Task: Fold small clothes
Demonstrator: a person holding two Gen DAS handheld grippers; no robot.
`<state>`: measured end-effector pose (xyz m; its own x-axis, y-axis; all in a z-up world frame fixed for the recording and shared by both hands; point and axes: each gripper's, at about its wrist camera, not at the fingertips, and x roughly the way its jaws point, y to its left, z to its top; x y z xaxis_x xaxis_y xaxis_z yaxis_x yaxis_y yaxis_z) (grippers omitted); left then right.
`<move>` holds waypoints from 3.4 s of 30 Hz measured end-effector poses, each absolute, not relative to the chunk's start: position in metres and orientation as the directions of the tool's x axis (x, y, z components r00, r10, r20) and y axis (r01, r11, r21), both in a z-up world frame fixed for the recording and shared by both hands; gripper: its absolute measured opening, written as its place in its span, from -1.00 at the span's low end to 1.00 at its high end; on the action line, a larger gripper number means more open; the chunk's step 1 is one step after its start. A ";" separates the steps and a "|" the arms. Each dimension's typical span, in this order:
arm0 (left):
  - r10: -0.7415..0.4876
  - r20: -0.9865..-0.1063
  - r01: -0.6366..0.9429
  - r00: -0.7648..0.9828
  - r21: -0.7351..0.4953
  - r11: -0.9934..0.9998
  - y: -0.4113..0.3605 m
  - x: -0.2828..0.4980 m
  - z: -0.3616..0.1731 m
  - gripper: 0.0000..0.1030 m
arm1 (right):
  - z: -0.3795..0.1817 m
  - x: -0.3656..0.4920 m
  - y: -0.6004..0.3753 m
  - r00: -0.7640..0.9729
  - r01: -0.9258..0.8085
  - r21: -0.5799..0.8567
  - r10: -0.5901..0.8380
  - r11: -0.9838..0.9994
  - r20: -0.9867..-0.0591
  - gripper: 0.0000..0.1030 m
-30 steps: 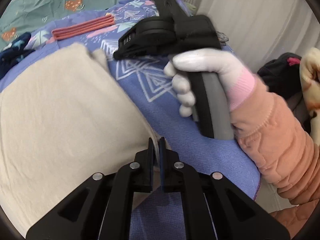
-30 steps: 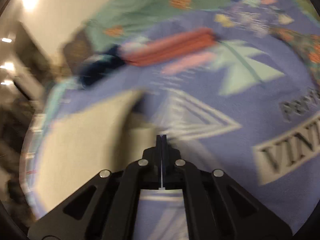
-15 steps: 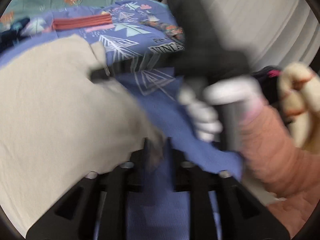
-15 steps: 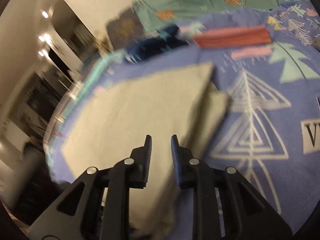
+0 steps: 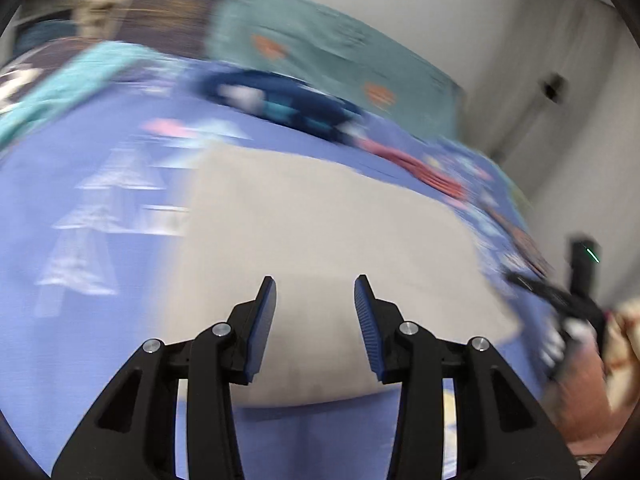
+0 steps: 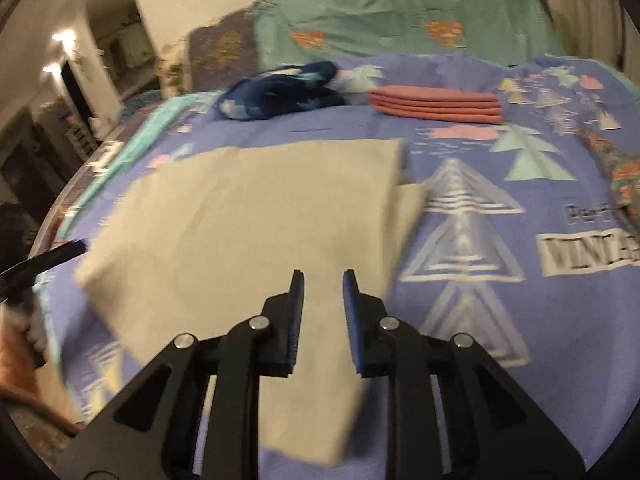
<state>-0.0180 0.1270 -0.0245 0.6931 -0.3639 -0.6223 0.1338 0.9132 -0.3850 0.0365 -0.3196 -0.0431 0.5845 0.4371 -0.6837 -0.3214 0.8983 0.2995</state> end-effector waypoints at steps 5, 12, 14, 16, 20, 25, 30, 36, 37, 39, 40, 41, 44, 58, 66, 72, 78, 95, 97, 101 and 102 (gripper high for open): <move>-0.294 -0.660 0.008 0.691 -0.399 0.917 0.190 -0.023 -0.048 -0.20 | -0.081 0.006 -0.309 0.574 -0.266 0.169 0.297 0.949 -0.763 -0.45; -0.341 -0.686 0.060 0.643 -0.399 0.915 0.207 0.000 -0.081 -0.19 | -0.023 0.021 -0.254 0.620 -0.238 0.123 0.248 0.964 -0.744 -0.27; -0.356 -0.691 0.103 0.629 -0.379 0.920 0.197 0.002 -0.082 -0.15 | -0.012 0.027 -0.221 0.616 -0.315 0.103 0.285 0.944 -0.734 -0.22; -0.392 -0.674 0.138 0.626 -0.399 0.906 0.194 0.003 -0.080 -0.14 | -0.008 0.038 -0.193 0.602 -0.373 0.087 0.313 0.924 -0.735 -0.17; -0.484 -0.617 0.188 0.620 -0.482 0.856 0.193 0.003 -0.075 -0.13 | -0.005 0.045 -0.140 0.564 -0.477 0.066 0.363 0.877 -0.741 -0.14; -0.523 -0.603 0.219 0.602 -0.505 0.835 0.186 0.010 -0.074 -0.09 | -0.004 0.063 -0.093 0.526 -0.547 0.063 0.401 0.835 -0.750 -0.10; -0.543 -0.613 0.222 0.575 -0.521 0.824 0.178 0.015 -0.080 -0.04 | -0.003 0.092 -0.047 0.501 -0.594 0.048 0.416 0.803 -0.759 -0.09; -0.563 -0.601 0.216 0.567 -0.551 0.806 0.181 0.020 -0.082 0.03 | -0.001 0.135 0.020 0.467 -0.639 0.046 0.434 0.768 -0.770 -0.09; -0.564 -0.601 0.215 0.566 -0.553 0.805 0.181 0.021 -0.082 0.07 | -0.001 0.141 0.031 0.466 -0.646 0.037 0.432 0.762 -0.772 -0.09; -0.563 -0.605 0.212 0.563 -0.552 0.806 0.180 0.024 -0.083 0.08 | -0.002 0.154 0.057 0.464 -0.666 0.006 0.421 0.746 -0.779 -0.09; -0.565 -0.606 0.214 0.560 -0.553 0.805 0.178 0.025 -0.083 0.08 | -0.003 0.159 0.070 0.469 -0.673 -0.018 0.408 0.739 -0.783 -0.09; -0.566 -0.605 0.216 0.560 -0.552 0.805 0.178 0.025 -0.082 0.08 | -0.005 0.164 0.082 0.474 -0.677 -0.043 0.391 0.734 -0.789 -0.09; -0.582 -0.594 0.230 0.555 -0.563 0.794 0.175 0.027 -0.081 0.05 | -0.020 0.178 0.119 0.463 -0.684 -0.103 0.322 0.722 -0.826 -0.20; -0.666 -0.496 0.348 0.558 -0.589 0.730 0.169 0.022 -0.066 -0.71 | -0.025 0.216 0.076 0.409 -0.527 0.156 0.411 0.835 -0.815 -0.84; -0.563 -0.603 0.235 0.565 -0.536 0.811 0.184 0.011 -0.084 -0.88 | -0.054 0.241 0.065 0.290 -0.441 0.384 0.534 0.811 -0.794 -0.84; -0.569 -0.606 0.202 0.556 -0.565 0.800 0.200 -0.002 -0.089 -0.88 | -0.062 0.244 0.052 0.259 -0.402 0.500 0.618 0.768 -0.742 -0.68; -0.559 -0.598 0.185 0.575 -0.570 0.800 0.212 -0.003 -0.089 -0.85 | -0.022 0.203 0.032 0.338 -0.532 0.385 0.605 0.755 -0.721 -0.47; -0.564 -0.644 0.192 0.517 -0.555 0.810 0.208 -0.014 -0.099 -0.97 | -0.035 0.097 -0.010 0.528 -0.526 0.100 0.416 0.845 -0.740 0.37; -0.546 -0.642 0.186 0.538 -0.541 0.820 0.208 -0.015 -0.094 -0.97 | -0.045 0.090 -0.016 0.500 -0.511 0.138 0.424 0.848 -0.755 0.04; -0.558 -0.572 0.236 0.601 -0.540 0.808 0.207 -0.015 -0.069 -0.98 | -0.067 0.082 -0.028 0.452 -0.456 0.199 0.418 0.867 -0.788 -0.56; -0.565 -0.556 0.258 0.610 -0.534 0.805 0.204 -0.014 -0.064 -0.97 | -0.069 0.078 -0.032 0.465 -0.446 0.212 0.428 0.869 -0.775 -0.59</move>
<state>-0.0138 0.2042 -0.0635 0.6101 -0.5646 -0.5559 0.2584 0.8050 -0.5341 0.0775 -0.0323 -0.0693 0.4653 0.4282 -0.7747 -0.4465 0.8692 0.2123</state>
